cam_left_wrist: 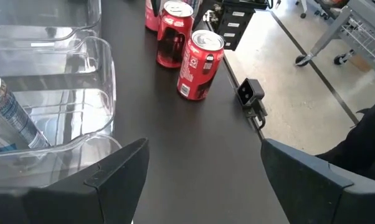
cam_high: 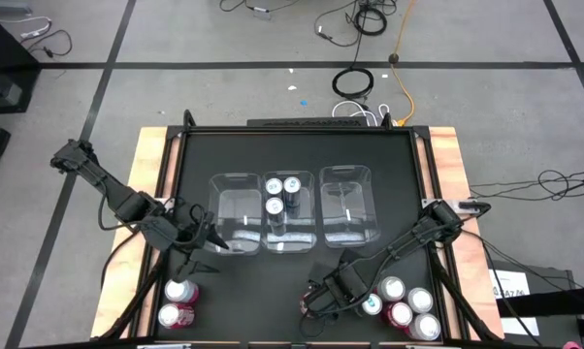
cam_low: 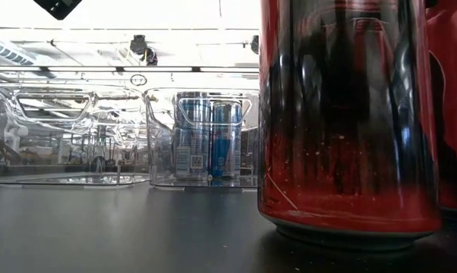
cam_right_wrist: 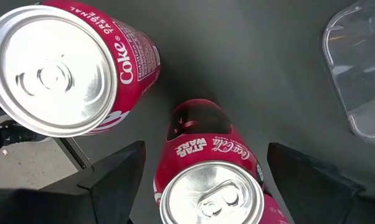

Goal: Sort soda cans
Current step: Put the red soda can into the left transparent bin

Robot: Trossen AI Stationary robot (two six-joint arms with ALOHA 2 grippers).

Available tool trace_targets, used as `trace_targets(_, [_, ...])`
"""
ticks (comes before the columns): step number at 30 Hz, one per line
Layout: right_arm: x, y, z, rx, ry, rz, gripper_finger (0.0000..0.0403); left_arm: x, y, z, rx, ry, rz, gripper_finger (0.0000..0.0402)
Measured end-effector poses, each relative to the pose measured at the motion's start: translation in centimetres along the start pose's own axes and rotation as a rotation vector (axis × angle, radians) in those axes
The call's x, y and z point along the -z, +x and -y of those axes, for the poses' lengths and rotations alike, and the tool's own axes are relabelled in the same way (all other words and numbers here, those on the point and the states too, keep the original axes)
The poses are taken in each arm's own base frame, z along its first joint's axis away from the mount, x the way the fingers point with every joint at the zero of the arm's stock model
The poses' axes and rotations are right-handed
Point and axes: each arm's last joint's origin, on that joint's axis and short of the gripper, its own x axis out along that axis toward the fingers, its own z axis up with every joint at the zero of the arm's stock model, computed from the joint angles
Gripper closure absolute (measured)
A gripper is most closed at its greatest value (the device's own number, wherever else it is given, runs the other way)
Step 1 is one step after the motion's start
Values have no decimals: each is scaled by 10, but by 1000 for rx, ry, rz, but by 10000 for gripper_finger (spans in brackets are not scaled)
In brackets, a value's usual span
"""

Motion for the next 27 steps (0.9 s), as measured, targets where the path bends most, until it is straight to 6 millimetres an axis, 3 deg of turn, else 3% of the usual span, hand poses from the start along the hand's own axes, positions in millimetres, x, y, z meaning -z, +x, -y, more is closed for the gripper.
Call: trace_targets(27, [2,0,0,-14,29,-47,74,0,0,0,-1,-23,0,83])
